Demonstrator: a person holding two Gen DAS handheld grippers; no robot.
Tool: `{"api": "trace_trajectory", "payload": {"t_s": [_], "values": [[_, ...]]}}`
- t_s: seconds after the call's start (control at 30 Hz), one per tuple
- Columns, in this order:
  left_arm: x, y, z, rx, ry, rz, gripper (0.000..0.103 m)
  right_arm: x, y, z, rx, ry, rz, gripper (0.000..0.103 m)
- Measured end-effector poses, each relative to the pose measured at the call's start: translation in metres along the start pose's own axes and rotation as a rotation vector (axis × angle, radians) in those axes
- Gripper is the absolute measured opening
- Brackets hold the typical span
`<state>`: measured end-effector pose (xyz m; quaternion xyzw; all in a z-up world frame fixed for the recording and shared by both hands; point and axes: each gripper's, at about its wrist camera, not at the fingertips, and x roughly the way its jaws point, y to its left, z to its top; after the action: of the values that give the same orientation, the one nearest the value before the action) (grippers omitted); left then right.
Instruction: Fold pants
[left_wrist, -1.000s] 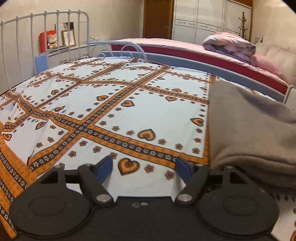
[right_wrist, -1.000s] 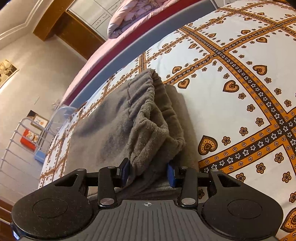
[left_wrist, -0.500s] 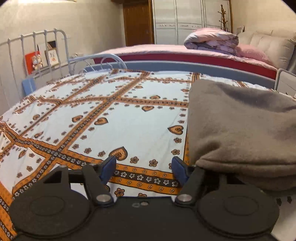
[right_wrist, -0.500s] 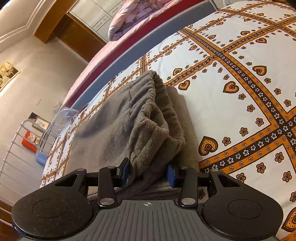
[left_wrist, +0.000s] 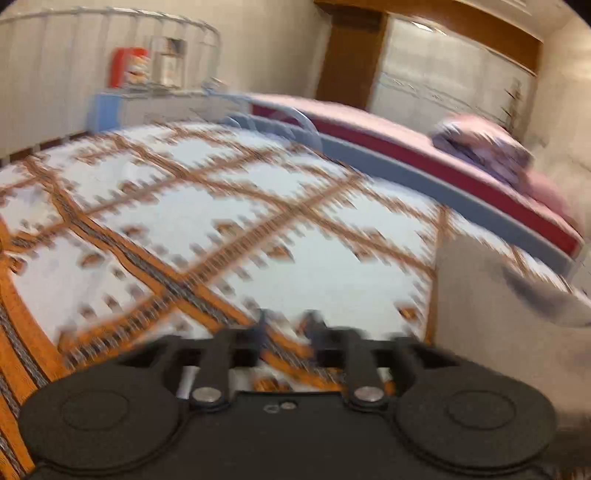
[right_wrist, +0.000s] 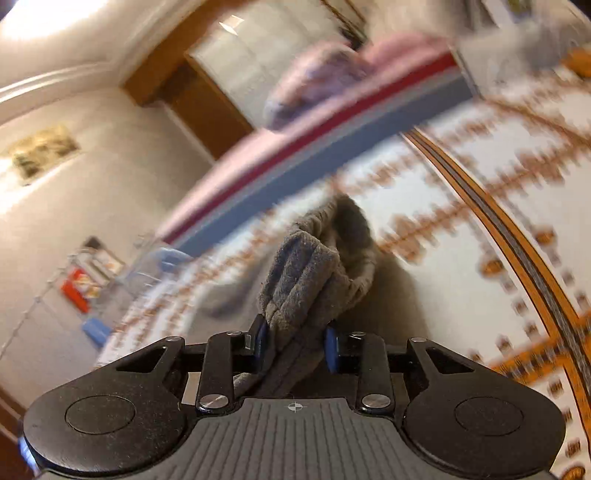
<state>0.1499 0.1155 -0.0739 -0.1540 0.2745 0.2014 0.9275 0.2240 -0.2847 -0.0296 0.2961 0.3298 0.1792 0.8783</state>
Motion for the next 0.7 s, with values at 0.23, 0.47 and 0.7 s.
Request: {"api": "trace_trajectory", "payload": {"t_s": [0.23,0.47,0.7], "values": [[-0.015,-0.028,-0.028,0.125,-0.041,-0.059,0.064,0.008,-0.010,0.002,0.060,0.044,0.001,0.033],[-0.023,-0.039,-0.044,0.205,-0.038,-0.041,0.060,0.011,-0.019,0.002,0.071,0.075,-0.004,0.033],[-0.035,-0.041,-0.054,0.233,-0.038,-0.037,0.057,0.009,-0.020,-0.001,0.070,0.084,-0.005,0.034]]}}
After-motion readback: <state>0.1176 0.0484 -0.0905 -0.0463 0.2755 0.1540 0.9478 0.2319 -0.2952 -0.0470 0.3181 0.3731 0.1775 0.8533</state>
